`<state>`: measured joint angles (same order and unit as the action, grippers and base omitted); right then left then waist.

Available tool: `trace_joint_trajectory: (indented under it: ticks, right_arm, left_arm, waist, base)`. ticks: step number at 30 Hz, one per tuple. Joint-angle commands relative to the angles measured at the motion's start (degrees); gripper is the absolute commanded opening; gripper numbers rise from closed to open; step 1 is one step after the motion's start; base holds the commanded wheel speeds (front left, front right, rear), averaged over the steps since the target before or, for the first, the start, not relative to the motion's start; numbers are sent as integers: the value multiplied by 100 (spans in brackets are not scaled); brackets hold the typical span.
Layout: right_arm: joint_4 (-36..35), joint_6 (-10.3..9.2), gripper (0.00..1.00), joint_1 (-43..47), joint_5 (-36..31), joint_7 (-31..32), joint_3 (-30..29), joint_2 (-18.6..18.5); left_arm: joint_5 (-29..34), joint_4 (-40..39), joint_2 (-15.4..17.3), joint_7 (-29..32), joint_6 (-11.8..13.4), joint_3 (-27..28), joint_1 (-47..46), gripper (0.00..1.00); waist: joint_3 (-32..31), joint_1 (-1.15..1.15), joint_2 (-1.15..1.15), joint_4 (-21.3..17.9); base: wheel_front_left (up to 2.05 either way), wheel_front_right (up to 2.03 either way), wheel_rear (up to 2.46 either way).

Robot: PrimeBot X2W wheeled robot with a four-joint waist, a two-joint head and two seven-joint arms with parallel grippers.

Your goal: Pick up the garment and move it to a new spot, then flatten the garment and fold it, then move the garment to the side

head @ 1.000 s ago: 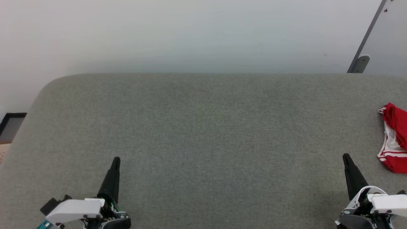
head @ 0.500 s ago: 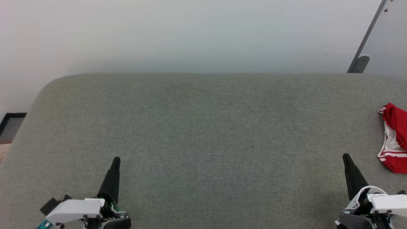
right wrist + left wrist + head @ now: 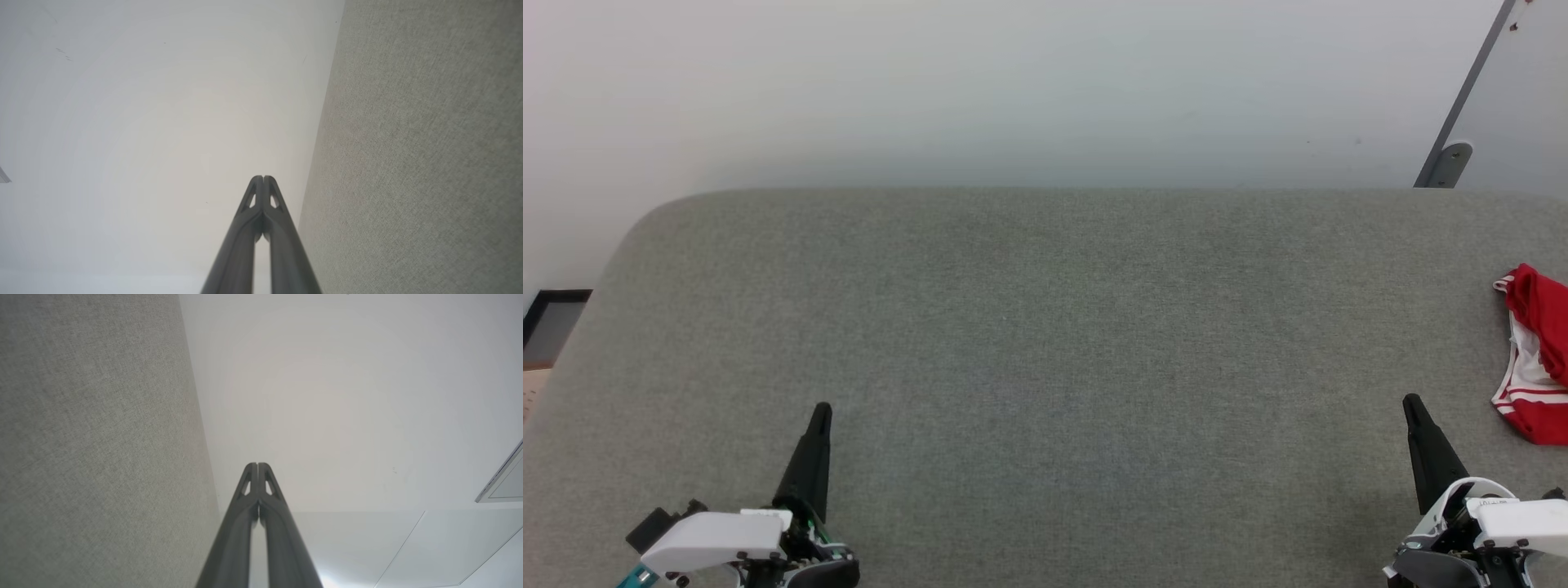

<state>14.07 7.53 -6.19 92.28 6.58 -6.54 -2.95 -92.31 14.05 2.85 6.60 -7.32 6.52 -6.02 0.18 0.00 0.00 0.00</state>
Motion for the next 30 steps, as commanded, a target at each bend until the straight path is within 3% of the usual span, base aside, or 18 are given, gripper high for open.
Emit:
trace_joint_trajectory:
  ticks: [1, 30]
  right_arm:
    - [-15, -8, 0, -17, 24, 14, -3, 22]
    - [-15, -8, 0, -17, 25, 13, -2, 22]
  left_arm:
    - [-18, 4, -6, 10, -30, 0, -56, 0]
    - [-19, 4, -6, 9, -31, 0, -56, 0]
  waist:
    - [0, 0, 0, 0]
    - [0, 0, 0, 0]
  base:
    - [0, 0, 0]
    - [0, 0, 0]
